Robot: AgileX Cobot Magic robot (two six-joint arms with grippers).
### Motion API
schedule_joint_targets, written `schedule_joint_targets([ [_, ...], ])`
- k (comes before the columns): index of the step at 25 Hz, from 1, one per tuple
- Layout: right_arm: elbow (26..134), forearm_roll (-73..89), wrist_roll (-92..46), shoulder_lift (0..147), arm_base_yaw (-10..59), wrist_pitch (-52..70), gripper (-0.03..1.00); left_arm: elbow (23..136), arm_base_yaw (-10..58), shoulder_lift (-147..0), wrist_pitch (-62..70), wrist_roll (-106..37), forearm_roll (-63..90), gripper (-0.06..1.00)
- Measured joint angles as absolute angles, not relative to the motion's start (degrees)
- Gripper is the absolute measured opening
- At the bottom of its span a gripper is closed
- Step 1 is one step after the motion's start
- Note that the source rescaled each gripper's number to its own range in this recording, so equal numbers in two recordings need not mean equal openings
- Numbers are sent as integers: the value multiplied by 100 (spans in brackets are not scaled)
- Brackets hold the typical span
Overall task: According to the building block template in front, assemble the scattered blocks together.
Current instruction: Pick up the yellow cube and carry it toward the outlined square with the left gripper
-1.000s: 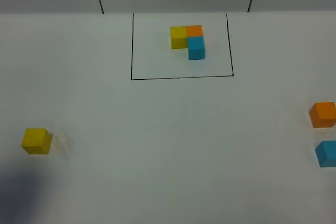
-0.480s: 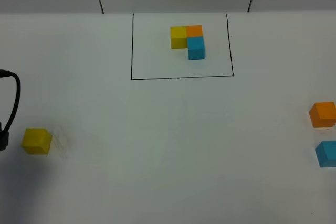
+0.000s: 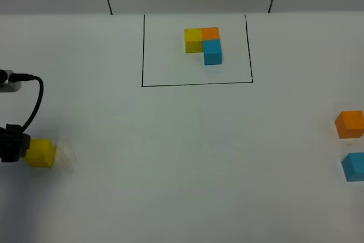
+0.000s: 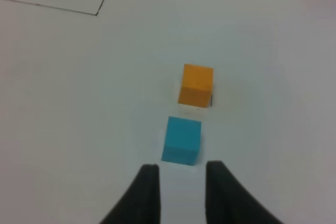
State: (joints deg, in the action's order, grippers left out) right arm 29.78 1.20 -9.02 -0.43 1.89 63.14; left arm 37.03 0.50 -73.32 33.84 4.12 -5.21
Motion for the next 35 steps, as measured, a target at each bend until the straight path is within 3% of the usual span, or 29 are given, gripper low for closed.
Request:
schedule_joint_targets([
  [35,2978,120,-902,-43,189,6314,24,3716,303,-9716,1375,236,-70,99],
])
